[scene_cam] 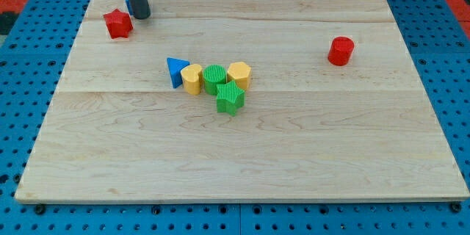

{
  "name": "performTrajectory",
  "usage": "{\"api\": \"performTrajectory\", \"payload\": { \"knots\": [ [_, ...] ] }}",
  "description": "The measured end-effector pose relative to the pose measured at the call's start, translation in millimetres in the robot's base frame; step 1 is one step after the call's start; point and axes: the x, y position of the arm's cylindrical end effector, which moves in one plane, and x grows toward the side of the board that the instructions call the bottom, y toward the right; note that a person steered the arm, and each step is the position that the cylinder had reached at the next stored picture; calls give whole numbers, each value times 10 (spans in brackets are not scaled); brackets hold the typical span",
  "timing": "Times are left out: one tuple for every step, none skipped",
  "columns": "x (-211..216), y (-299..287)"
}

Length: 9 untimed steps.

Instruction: Push yellow heart and blue triangle towards red star

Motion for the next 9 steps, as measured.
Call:
{"api": "performTrajectory", "payload": {
  "knots": [
    [299,1034],
    [1005,2046],
    [1919,1909],
    [1609,952],
    [1223,526],
    [938,132],
    [1122,138],
    [1527,482],
    [1731,112]
  ]
}}
